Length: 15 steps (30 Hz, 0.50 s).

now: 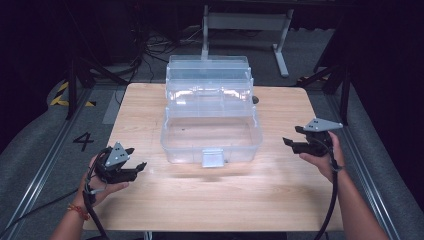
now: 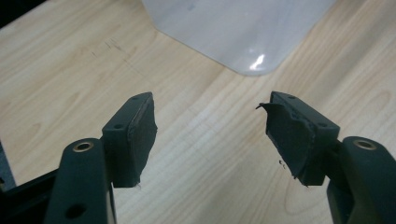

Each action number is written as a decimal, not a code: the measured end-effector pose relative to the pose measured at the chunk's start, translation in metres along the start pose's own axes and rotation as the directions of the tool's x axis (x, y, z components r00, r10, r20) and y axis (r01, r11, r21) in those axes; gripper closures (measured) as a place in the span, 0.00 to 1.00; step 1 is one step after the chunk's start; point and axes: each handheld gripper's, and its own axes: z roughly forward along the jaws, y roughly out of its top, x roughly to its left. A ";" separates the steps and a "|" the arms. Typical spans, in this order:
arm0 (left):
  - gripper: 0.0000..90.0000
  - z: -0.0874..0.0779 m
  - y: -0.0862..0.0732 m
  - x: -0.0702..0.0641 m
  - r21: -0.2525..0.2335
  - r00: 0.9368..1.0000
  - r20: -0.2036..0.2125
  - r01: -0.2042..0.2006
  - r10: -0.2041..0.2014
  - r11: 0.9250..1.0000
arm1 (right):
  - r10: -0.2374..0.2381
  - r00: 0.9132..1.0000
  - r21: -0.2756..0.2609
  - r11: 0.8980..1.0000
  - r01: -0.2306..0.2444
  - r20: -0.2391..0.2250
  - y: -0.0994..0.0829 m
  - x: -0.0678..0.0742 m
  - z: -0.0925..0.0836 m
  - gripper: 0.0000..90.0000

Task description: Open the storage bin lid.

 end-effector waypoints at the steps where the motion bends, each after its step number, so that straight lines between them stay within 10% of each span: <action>1: 0.36 0.001 -0.002 -0.001 0.008 1.000 0.002 -0.005 0.005 1.000 | -0.005 1.000 0.004 1.000 0.005 0.004 -0.005 0.001 -0.002 0.37; 15: 0.29 0.015 -0.032 -0.006 0.095 0.998 0.051 0.029 -0.034 0.995 | 0.014 0.999 0.085 0.996 -0.017 0.036 -0.085 0.009 -0.029 0.34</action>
